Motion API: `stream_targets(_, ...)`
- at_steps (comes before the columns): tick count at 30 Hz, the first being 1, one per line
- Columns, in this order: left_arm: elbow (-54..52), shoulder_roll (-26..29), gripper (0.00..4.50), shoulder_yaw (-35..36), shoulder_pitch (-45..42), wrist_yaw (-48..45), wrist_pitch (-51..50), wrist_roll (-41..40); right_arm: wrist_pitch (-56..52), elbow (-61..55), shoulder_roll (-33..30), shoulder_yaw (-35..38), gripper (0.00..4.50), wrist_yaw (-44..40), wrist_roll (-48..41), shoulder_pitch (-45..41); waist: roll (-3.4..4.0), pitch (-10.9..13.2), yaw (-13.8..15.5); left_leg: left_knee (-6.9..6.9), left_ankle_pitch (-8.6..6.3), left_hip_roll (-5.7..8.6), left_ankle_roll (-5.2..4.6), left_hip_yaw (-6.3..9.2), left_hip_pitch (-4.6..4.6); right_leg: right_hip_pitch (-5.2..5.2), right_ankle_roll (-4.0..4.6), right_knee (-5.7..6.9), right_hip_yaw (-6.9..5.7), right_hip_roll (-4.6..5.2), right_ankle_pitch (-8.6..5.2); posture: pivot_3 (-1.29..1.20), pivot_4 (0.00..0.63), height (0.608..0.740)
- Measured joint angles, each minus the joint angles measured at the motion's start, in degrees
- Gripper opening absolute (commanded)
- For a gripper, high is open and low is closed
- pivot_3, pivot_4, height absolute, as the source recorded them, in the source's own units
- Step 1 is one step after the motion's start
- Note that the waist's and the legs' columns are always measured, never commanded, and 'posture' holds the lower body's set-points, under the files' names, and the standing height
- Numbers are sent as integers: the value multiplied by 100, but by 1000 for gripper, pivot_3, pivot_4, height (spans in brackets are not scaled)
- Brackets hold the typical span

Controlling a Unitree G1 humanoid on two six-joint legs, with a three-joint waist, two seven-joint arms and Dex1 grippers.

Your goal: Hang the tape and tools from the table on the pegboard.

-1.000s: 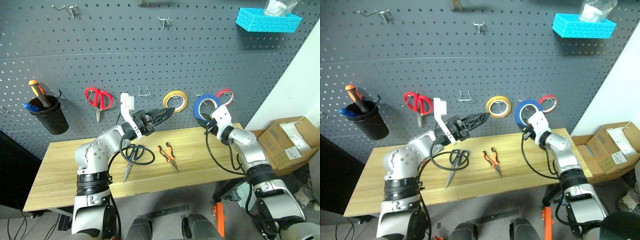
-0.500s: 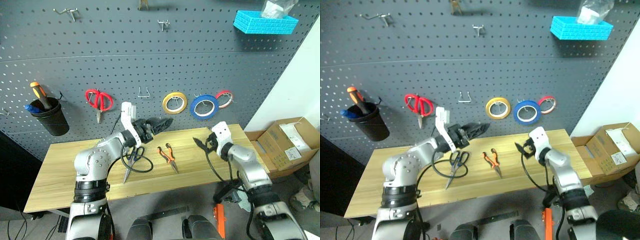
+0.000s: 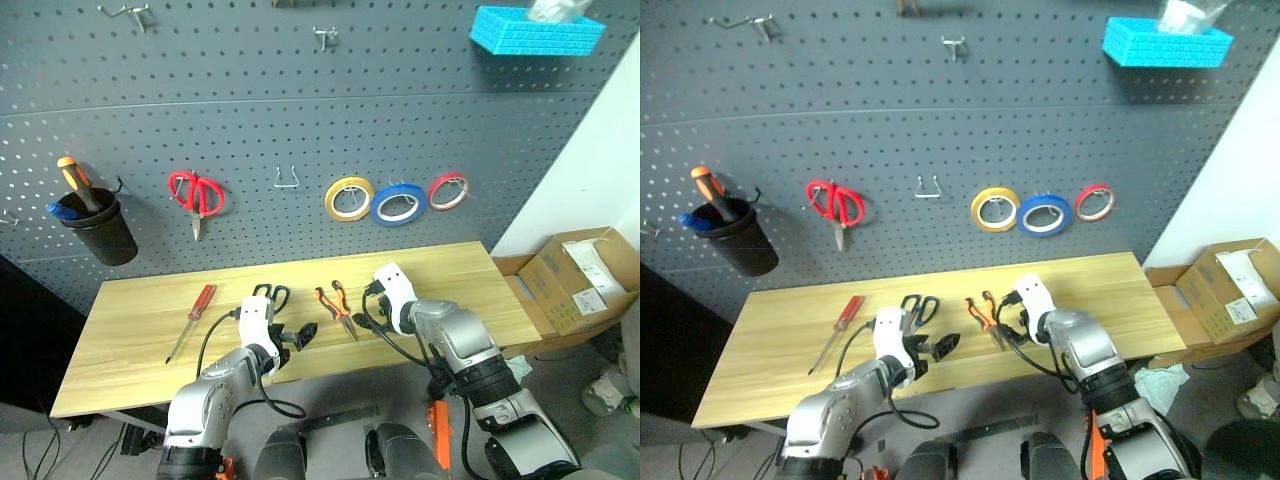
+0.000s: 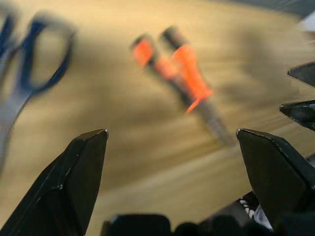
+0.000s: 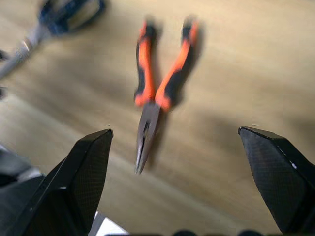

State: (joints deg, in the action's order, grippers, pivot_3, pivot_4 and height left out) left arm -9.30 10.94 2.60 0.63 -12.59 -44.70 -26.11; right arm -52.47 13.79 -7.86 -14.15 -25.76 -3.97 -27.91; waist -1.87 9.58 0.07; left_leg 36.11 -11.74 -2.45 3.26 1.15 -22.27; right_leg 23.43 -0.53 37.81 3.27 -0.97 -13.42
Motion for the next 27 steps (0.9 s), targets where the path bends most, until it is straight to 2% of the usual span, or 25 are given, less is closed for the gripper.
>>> stream_targets(3, -274, -27, 4500, 17, 74, -33, -3, -57, -76, 389, 122, -1, 4456, 108, 18, -248, 3, 27, 48, 0, 0, 3, -1, -14, -71, 63, -8, 0, 7, 0, 0, 175, 214, 740)
stream_targets(6, -396, -177, 4500, 18, 49, 44, -4, -65, 32, 809, 163, -16, 4456, 178, 71, -454, -2, 64, 93, -3, -13, 6, -16, -19, -73, 63, -47, -3, 13, 2, 1, 182, 220, 740)
stream_targets(16, -497, -139, 4500, 196, 74, 73, -67, -64, 346, 1717, 326, 3, 4456, 284, 195, -798, 7, 234, 117, -10, -20, -4, -26, -19, -73, 71, -29, -2, 11, -3, -15, 197, 243, 740)
stream_targets(27, -521, -113, 4500, 462, 126, 18, -83, -117, 152, 2324, 1156, 401, 4456, 759, 96, -1411, 11, 373, 123, -15, -24, -9, -20, -13, -89, 81, -27, -17, -1, -2, -17, 213, 256, 740)
